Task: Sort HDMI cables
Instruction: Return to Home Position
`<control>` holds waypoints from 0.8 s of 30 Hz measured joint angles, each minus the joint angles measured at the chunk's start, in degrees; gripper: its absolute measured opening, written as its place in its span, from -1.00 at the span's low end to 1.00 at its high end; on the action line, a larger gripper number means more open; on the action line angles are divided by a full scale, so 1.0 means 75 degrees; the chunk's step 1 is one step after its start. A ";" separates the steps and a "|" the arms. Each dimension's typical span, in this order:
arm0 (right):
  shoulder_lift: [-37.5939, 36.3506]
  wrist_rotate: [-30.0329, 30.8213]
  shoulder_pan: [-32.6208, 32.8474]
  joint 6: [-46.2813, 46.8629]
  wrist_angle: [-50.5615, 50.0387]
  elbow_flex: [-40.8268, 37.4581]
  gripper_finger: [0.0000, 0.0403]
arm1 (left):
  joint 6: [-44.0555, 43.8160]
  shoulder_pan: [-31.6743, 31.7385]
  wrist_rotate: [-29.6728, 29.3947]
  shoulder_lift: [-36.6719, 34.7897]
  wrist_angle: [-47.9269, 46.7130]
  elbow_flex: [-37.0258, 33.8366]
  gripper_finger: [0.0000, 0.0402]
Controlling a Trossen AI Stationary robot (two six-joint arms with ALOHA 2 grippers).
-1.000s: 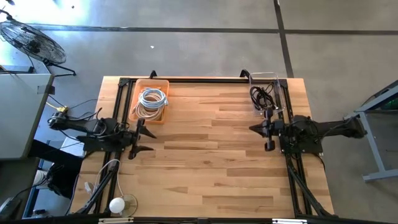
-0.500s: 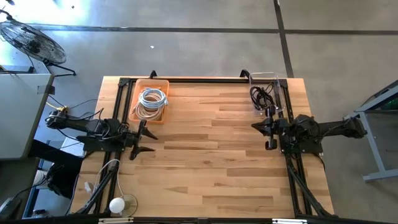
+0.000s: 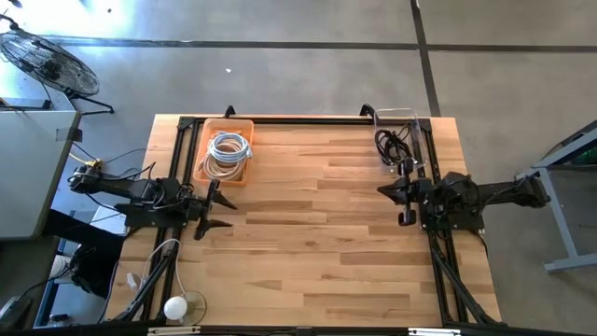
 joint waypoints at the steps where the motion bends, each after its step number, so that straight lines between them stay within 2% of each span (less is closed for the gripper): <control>1: -0.0021 0.0001 0.0000 -0.0031 -0.0002 0.0000 -1.00 | -0.0001 0.0000 -0.0002 0.0000 -0.0008 0.0000 0.24; 20: -0.1165 -0.0080 0.0003 -0.0201 -0.0788 -0.0003 -1.00 | -0.0204 0.0000 -0.0007 -0.0003 -0.0046 0.0025 0.24; 24: -0.1151 -0.0172 0.0003 -0.0141 -0.1024 -0.0003 -1.00 | 0.0169 0.0000 0.0322 -0.0007 -0.0511 0.0384 0.24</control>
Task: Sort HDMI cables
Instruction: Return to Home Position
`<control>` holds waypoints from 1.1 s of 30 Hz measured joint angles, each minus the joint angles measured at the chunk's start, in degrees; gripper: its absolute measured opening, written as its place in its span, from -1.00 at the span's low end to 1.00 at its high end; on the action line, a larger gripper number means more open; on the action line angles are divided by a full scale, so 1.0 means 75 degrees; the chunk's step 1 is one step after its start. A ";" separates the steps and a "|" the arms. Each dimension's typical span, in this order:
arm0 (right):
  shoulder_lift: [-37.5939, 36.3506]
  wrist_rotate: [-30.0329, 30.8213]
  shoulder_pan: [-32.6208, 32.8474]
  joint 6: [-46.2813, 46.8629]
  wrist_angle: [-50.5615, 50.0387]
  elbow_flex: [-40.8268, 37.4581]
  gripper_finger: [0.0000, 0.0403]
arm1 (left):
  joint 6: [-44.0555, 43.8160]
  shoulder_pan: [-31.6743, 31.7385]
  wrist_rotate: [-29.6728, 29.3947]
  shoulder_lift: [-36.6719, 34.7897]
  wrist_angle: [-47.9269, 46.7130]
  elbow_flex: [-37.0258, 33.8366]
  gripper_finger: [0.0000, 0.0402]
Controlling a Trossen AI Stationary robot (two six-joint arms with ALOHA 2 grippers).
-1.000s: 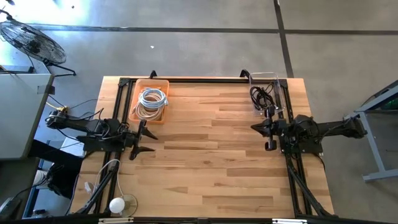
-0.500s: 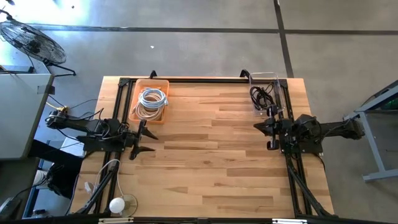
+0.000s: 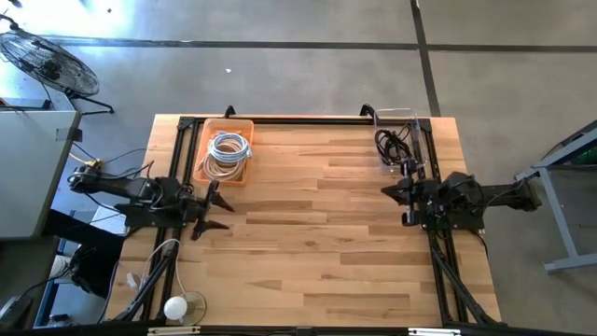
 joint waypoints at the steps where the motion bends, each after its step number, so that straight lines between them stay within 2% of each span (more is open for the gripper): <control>1: -0.0005 -0.0002 0.0000 0.0002 -0.0058 0.0000 -1.00 | 0.0080 -0.0002 0.0050 -0.0011 -0.0080 0.0132 0.24; 9: -0.0006 -0.0034 0.0000 -0.0007 -0.0047 -0.0003 -1.00 | 0.0143 0.0000 0.0048 -0.0073 -0.0330 0.0438 0.24; 15: -0.0006 -0.0035 0.0000 0.0019 -0.0177 -0.0003 -1.00 | 0.0181 0.0000 0.0351 -0.0459 0.0708 0.0199 0.24; 24: -0.0006 -0.0035 0.0000 0.0174 -0.0202 -0.0003 -1.00 | 0.0224 0.0000 0.0361 -0.0675 0.0880 0.0100 0.24; 33: -0.0006 -0.0032 0.0000 0.0203 -0.0202 -0.0003 -1.00 | 0.0334 0.0000 0.0488 -0.0675 0.1666 0.0014 0.24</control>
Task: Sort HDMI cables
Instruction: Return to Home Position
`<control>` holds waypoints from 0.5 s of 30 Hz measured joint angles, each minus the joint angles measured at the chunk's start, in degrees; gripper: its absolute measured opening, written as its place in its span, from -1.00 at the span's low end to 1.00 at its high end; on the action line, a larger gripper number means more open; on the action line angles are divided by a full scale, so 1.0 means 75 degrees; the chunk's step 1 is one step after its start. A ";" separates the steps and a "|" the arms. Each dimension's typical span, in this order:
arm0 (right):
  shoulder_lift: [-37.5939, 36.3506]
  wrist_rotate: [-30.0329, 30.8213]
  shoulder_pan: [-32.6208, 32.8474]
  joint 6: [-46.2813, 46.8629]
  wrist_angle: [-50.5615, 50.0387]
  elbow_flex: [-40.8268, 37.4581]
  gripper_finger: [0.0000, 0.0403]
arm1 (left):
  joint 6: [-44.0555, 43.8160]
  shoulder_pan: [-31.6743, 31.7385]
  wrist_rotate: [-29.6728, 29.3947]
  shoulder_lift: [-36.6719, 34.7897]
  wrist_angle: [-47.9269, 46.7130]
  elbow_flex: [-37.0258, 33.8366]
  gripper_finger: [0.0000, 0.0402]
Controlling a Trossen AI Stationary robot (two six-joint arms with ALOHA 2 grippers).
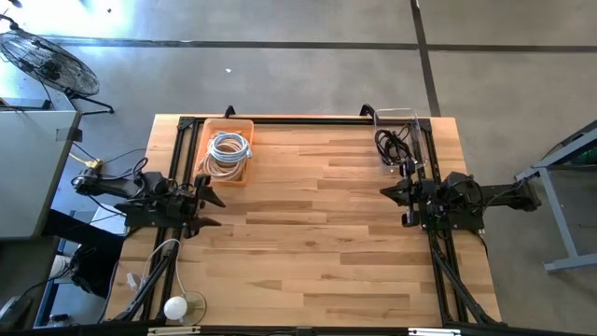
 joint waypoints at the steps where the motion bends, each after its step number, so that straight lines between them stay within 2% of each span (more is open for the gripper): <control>1: 0.0000 -0.0001 0.0000 -0.0003 0.0001 -0.0002 -1.00 | -0.0040 0.0000 -0.0014 -0.0008 0.0010 -0.0062 0.24; 7: 0.0000 0.0000 0.0000 -0.0012 -0.0001 -0.0002 -1.00 | -0.0432 0.0000 -0.0664 0.0002 -0.0059 -0.0472 0.24; 15: 0.0000 0.0106 -0.0003 -0.0026 -0.0003 -0.0002 -1.00 | -0.0463 0.0000 -0.1234 -0.0003 -0.0045 -0.0520 0.24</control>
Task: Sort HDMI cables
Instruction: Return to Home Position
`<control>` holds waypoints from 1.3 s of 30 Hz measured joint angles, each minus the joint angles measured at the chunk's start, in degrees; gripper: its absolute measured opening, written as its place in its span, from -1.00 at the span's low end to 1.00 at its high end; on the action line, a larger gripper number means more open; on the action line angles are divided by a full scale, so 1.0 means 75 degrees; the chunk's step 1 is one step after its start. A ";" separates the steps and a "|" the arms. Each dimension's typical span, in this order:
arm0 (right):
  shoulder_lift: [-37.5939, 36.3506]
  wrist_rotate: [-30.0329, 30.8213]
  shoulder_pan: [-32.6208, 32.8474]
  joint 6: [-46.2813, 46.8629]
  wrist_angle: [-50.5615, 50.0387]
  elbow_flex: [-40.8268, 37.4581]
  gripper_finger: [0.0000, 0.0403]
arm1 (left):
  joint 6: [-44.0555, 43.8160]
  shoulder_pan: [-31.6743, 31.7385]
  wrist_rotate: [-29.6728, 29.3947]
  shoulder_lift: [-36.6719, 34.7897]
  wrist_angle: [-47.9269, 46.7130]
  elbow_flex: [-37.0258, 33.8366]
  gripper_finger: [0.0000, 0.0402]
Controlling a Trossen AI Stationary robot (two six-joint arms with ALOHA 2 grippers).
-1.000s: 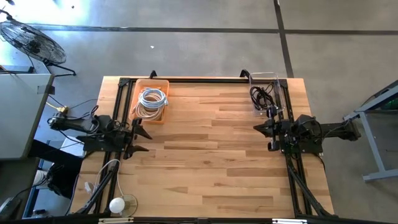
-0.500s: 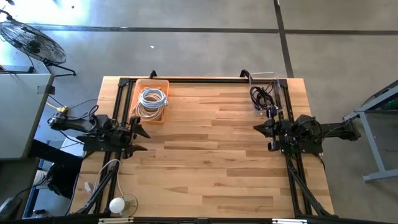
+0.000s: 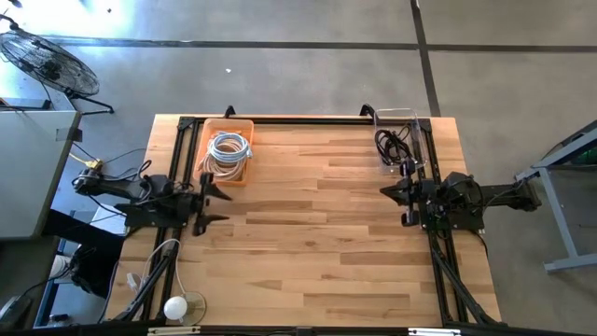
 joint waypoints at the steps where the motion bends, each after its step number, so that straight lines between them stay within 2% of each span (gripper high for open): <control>1: 0.0000 0.0028 0.0003 0.0000 -0.0002 0.0000 -1.00 | -0.0042 0.0000 -0.0123 0.0000 -0.0021 0.0000 0.24; 7: 0.0000 0.0350 0.0000 0.0018 -0.0065 0.0000 -1.00 | -0.0773 0.0000 -0.1142 0.0003 -0.0062 -0.0009 0.24; 12: 0.0000 0.0335 0.0002 0.0100 -0.0122 0.0000 -1.00 | -0.2029 0.0000 -0.2301 0.0003 -0.0079 -0.0015 0.24; 15: 0.0000 0.0332 0.0003 0.0151 -0.0125 0.0000 -1.00 | -0.2633 0.0000 -0.2704 0.0003 -0.0135 -0.0018 0.24; 19: 0.0000 0.0329 0.0003 0.0163 -0.0169 0.0000 -1.00 | -0.2790 0.0000 -0.2724 0.0003 -0.0457 -0.0021 0.24; 39: 0.0000 0.0297 0.0003 0.0169 -0.0169 0.0000 -1.00 | -0.2669 0.0000 -0.2732 0.0029 -0.0437 -0.0021 0.24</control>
